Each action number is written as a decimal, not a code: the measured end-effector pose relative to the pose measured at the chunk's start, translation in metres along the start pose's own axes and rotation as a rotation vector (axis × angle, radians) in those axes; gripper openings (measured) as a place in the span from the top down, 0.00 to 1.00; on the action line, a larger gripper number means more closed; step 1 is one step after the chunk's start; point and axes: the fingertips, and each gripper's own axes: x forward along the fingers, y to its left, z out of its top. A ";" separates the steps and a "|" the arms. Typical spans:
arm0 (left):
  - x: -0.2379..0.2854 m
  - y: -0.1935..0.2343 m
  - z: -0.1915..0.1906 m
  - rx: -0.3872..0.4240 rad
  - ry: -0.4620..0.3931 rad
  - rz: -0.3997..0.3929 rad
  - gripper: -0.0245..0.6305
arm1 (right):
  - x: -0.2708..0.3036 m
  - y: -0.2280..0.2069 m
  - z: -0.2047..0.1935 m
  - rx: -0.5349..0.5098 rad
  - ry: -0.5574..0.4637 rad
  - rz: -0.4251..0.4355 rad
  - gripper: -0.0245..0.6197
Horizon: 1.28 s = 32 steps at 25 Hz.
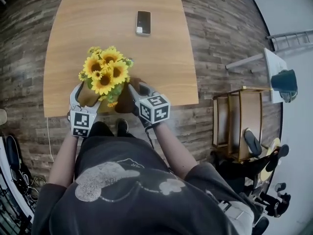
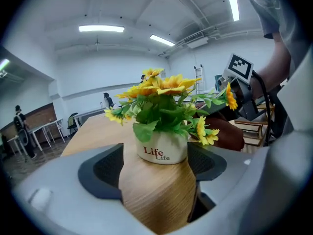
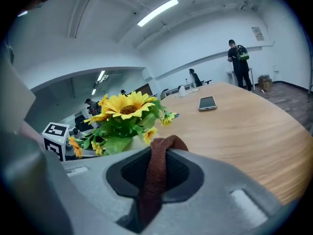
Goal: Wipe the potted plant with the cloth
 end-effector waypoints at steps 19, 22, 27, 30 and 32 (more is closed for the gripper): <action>0.047 -0.014 0.016 -0.040 -0.071 -0.162 0.17 | 0.079 0.002 0.045 -0.143 0.074 0.310 0.89; 0.046 -0.013 0.019 -0.038 -0.077 -0.178 0.18 | 0.083 0.007 0.044 -0.123 0.074 0.334 0.89; 0.048 -0.013 0.017 -0.028 -0.070 -0.216 0.18 | 0.081 0.006 0.043 -0.076 0.069 0.335 0.89; 0.048 -0.013 0.017 -0.031 -0.060 -0.222 0.19 | 0.073 0.009 0.039 -0.070 0.072 0.330 0.89; 0.049 -0.012 0.017 -0.032 -0.057 -0.224 0.19 | 0.066 0.011 0.035 -0.059 0.067 0.320 0.89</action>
